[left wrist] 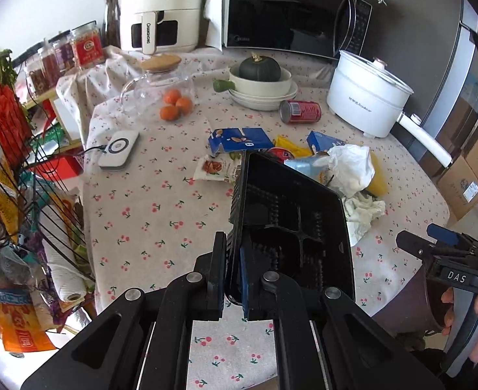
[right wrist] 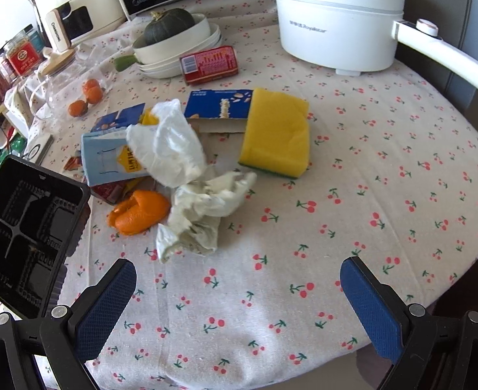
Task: Collect trash
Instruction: 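Grasp the crumpled tissue with the right gripper while the left gripper holds the tray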
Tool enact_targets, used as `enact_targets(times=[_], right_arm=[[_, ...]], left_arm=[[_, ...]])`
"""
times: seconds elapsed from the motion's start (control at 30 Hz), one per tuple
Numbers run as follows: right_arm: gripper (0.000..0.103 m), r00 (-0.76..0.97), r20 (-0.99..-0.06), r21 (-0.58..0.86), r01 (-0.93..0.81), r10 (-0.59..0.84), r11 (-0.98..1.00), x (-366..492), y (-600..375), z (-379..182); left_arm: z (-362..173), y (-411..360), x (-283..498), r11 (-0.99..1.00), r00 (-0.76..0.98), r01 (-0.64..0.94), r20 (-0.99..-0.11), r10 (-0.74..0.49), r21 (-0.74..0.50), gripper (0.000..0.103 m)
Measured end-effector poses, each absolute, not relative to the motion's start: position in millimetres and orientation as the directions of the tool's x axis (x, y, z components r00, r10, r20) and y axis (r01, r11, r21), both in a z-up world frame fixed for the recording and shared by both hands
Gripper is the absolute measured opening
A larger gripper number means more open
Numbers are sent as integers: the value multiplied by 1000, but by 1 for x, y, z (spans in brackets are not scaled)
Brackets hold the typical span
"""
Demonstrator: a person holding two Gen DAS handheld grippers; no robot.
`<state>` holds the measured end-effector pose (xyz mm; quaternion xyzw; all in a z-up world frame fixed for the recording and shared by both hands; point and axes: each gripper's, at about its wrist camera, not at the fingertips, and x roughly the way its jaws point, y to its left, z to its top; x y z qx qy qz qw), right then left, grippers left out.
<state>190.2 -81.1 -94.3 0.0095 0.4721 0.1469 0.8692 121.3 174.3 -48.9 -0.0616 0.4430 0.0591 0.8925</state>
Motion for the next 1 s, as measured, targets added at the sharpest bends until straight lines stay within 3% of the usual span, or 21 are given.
enact_targets(times=[0.63,0.77,0.87,1.0], right_arm=[[99,454,-839,196,-262,300,945,246,-49,-149],[83,470,-833,171,-285,293,943,251,-45,-155],[54,460,-828,187,-311,320,932,250,-47,-151],[48,467,-816,209,-311,340,927,245,-58,-141]], left_arm=[[-69,197,123,976,564,-188,-826,13,-112,7],[-75,196,126,974,548,-196,-837,11,-115,7],[-77,196,127,972,543,-198,-840,0,-128,7],[-77,191,127,972,545,-188,-838,-14,-138,7]])
